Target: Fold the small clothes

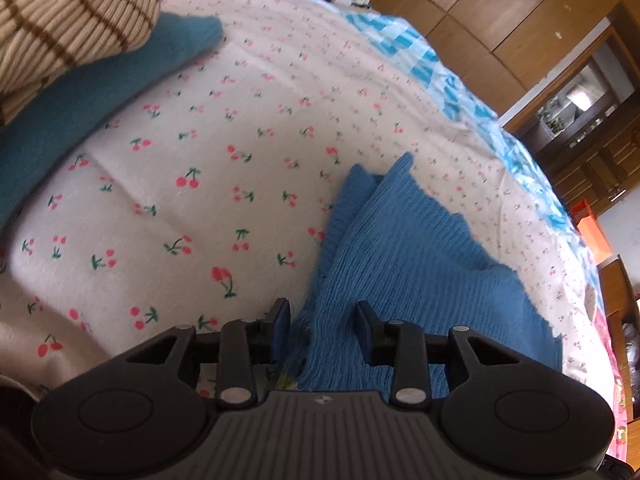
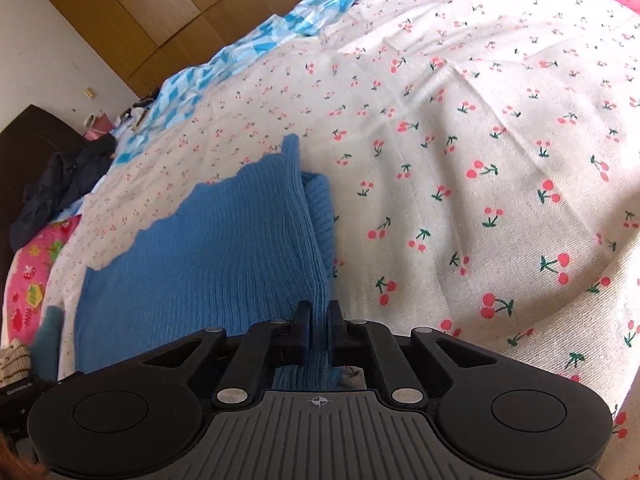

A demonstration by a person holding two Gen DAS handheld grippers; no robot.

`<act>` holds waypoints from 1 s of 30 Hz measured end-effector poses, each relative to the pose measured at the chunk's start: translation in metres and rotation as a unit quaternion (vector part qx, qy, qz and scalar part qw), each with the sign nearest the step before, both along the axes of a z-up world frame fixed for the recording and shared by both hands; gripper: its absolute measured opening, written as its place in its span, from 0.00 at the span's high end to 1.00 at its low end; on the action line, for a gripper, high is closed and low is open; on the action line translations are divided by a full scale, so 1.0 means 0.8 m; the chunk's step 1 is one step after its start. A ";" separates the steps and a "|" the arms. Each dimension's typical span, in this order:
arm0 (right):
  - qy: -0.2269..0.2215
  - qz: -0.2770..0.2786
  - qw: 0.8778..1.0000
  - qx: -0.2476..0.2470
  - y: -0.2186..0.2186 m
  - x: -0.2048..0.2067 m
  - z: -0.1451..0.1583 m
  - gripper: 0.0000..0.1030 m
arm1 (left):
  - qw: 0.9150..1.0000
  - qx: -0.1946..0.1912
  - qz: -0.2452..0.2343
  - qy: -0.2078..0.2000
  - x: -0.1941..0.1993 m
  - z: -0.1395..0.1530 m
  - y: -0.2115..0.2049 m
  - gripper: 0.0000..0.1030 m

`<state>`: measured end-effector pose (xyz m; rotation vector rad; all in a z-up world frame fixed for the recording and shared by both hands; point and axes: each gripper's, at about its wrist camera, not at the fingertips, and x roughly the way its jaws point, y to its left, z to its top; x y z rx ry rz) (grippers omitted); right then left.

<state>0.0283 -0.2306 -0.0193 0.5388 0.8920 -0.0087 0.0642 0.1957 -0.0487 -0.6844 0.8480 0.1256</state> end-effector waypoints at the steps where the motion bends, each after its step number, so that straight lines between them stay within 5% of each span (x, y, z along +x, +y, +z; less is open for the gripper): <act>1: -0.002 0.003 1.000 -0.007 0.002 -0.001 0.005 0.89 | 1.000 -0.004 0.002 0.000 -0.001 0.000 0.002 0.62; 9: -0.042 0.013 0.991 -0.127 0.034 -0.003 0.068 0.83 | 0.999 0.029 0.012 -0.017 -0.016 0.013 -0.002 0.62; 15: -0.072 0.147 0.980 -0.108 0.148 0.056 0.098 0.83 | 0.999 0.026 0.015 -0.026 -0.020 0.016 0.005 0.62; 19: -0.049 0.241 0.967 -0.060 0.250 0.116 0.085 0.73 | 0.999 0.013 0.018 -0.028 -0.020 0.014 0.014 0.61; 25: -0.022 0.298 0.950 -0.092 0.360 0.184 0.050 0.61 | 0.999 -0.002 0.032 -0.041 -0.024 0.014 0.029 0.61; 28: 0.016 0.292 0.952 -0.085 0.377 0.202 0.026 0.61 | 0.999 -0.012 0.028 -0.044 -0.023 0.013 0.034 0.61; 30: 0.025 0.285 0.955 -0.074 0.380 0.204 0.017 0.74 | 0.999 -0.017 0.022 -0.047 -0.023 0.013 0.034 0.61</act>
